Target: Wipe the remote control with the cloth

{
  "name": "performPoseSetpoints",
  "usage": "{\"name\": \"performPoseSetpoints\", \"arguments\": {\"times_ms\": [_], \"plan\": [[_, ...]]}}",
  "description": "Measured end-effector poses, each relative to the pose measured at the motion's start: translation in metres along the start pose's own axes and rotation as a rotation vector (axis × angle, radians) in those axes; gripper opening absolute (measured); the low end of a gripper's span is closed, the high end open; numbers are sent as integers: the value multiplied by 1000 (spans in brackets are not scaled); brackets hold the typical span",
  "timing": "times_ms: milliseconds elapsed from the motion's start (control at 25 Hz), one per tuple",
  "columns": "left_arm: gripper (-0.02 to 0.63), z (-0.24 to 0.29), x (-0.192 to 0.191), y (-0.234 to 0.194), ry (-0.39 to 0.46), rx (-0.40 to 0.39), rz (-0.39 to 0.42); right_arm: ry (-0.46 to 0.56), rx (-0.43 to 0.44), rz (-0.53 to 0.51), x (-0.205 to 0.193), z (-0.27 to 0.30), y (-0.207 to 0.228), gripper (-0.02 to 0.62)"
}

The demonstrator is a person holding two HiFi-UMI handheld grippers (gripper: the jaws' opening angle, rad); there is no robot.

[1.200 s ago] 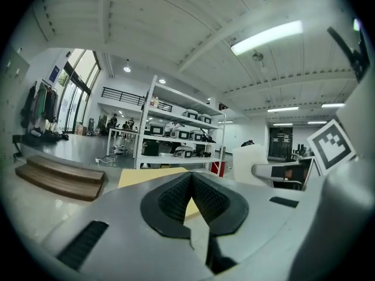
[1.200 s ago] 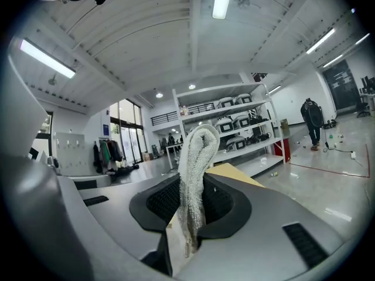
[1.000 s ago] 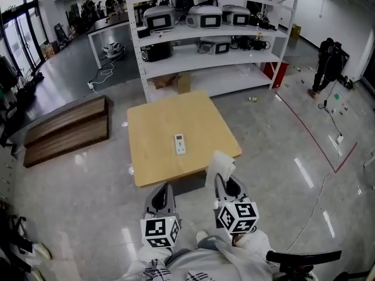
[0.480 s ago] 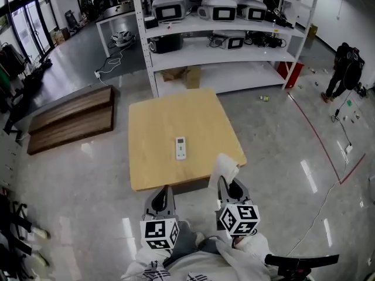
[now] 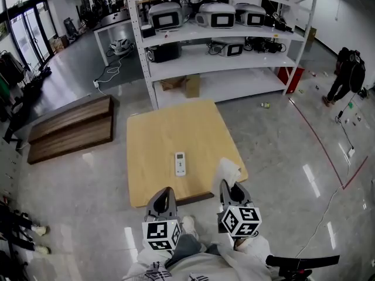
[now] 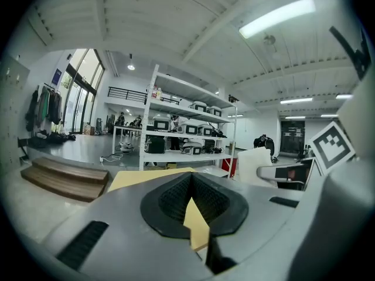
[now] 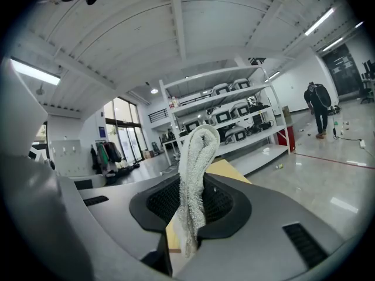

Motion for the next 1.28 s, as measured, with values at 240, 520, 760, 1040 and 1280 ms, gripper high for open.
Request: {"name": "performPoseSetpoints", "arguments": {"times_ms": [240, 520, 760, 1040, 1280], "plan": [[3, 35, -1, -22, -13, 11, -7, -6, 18, -3, -1, 45, -4, 89], [3, 83, 13, -50, 10, 17, 0, -3, 38, -15, 9, 102, -10, 89], [3, 117, 14, -73, 15, 21, -16, -10, 65, -28, 13, 146, -22, 89], [3, 143, 8, -78, -26, 41, -18, -60, 64, -3, 6, 174, -14, 89], [3, 139, -47, -62, -145, 113, -72, -154, 86, -6, -19, 185, 12, 89]]}}
Point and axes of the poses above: the fingertips, and each gripper's own axes: z forward along the fingers, y to its right, x out of its top, the point moved 4 cm from there along -z, backward along the fingers, and after that the axes turned 11 degrees about y, right-handed, at the moved point
